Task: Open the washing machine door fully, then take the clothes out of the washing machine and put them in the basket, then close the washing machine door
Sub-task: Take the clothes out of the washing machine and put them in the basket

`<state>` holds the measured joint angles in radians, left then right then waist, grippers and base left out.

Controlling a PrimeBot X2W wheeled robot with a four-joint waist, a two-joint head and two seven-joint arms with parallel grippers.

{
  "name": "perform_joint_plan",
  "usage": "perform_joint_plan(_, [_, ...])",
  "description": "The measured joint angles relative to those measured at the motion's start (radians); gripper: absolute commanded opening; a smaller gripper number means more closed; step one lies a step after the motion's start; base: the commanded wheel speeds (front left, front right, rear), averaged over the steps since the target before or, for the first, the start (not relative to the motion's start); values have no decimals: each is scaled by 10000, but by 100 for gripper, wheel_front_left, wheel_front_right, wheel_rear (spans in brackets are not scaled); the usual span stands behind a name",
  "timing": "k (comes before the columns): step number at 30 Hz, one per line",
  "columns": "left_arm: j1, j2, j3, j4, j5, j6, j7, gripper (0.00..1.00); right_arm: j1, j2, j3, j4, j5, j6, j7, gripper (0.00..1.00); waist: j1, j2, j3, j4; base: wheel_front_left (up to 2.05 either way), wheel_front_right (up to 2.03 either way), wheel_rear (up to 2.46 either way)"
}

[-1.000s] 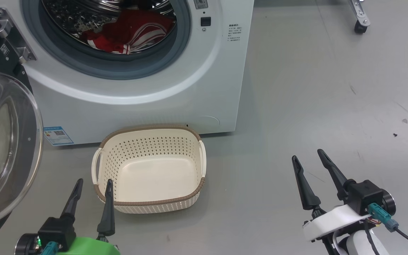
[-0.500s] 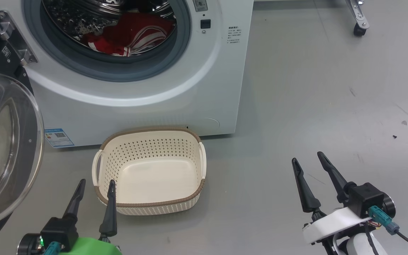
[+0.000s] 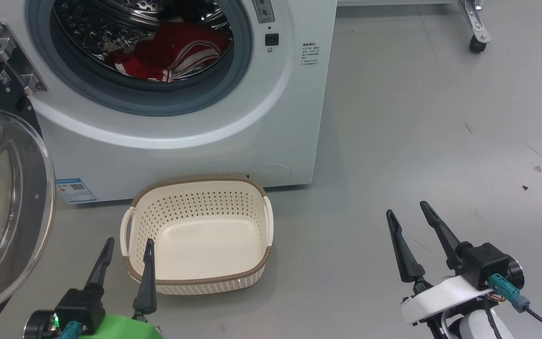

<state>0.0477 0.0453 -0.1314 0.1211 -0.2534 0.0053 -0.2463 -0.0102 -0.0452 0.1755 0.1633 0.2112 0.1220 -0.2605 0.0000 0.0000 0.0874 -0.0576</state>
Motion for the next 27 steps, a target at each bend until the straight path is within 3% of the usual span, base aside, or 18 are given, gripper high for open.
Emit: perform_joint_plan(27, [1,13,-25,-38,0,77,0,100,2,0,44,-6,184,-4,0,100,0,0,2,-7,76,-76,0])
